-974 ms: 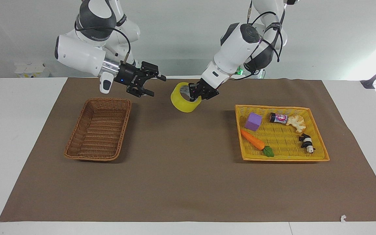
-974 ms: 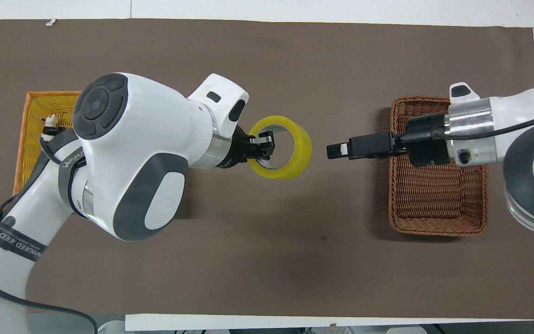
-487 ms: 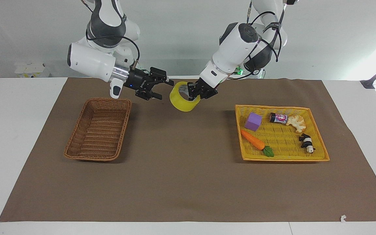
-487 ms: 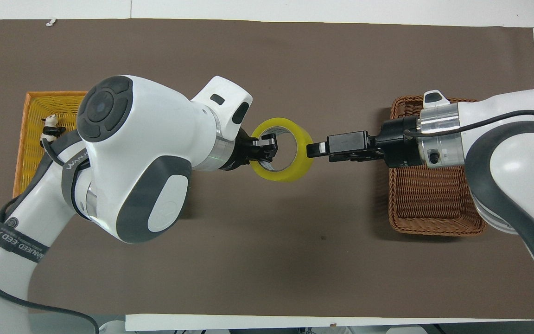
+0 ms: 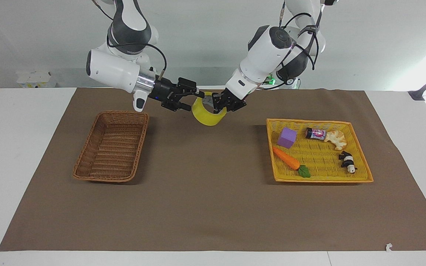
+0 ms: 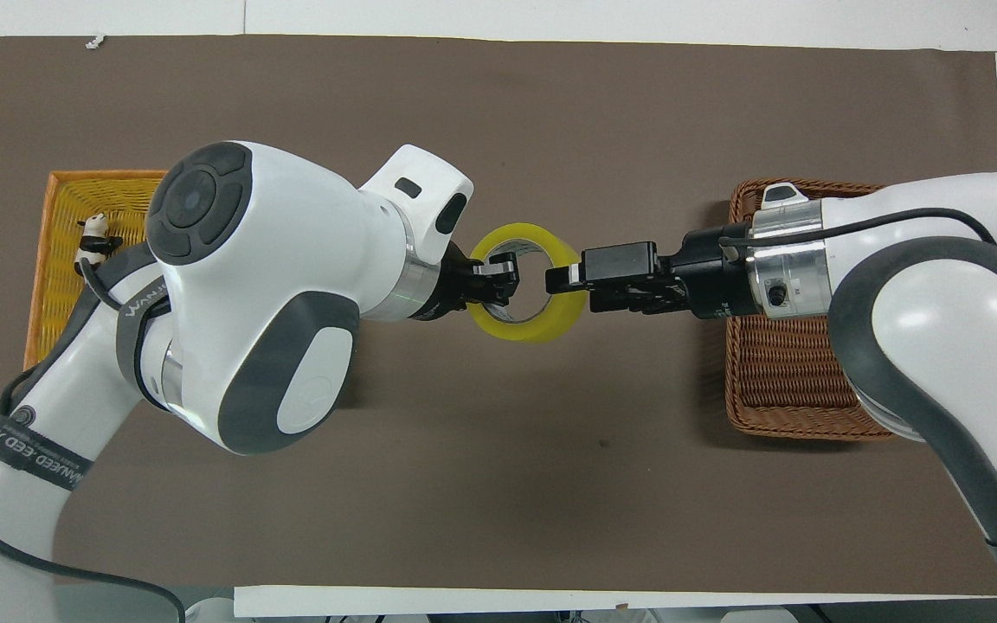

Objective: Move tape to another basket
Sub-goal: 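Close the right gripper on the tape rim beside the left gripper, then open the left gripper and withdraw it while the right gripper holds tape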

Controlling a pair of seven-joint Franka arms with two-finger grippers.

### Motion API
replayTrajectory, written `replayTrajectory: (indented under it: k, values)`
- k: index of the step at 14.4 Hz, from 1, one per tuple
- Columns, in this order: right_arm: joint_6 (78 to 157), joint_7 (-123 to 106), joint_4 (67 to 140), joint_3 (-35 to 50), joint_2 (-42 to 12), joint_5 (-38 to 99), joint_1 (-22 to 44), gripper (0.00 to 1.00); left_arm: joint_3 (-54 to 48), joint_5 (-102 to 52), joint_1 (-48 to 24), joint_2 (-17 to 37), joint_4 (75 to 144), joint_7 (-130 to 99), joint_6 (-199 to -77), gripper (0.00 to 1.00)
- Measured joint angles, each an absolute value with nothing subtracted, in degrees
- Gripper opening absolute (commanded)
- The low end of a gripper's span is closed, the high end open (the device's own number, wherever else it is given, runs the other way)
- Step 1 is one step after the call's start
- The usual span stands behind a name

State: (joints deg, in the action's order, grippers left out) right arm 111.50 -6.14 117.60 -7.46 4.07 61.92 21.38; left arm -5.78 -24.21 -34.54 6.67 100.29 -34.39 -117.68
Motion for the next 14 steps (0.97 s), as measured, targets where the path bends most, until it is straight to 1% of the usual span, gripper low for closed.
replayTrajectory:
  k: [3, 13, 14]
  values:
    - [111.5, -6.1, 117.6, -7.5, 4.1, 61.9, 21.4, 0.92, -5.8, -24.2, -34.6, 6.7, 100.3, -34.4, -116.9, 0.0]
    - [113.4, -4.8, 118.2, -7.4, 4.0, 62.0, 22.9, 0.91, -5.8, -24.2, -34.8, 6.7, 100.3, -34.4, -116.4, 0.0]
    - [113.4, -4.8, 118.2, -7.4, 4.0, 62.0, 22.9, 0.89, -5.8, -24.2, -34.8, 6.7, 100.3, -34.4, -116.4, 0.0]
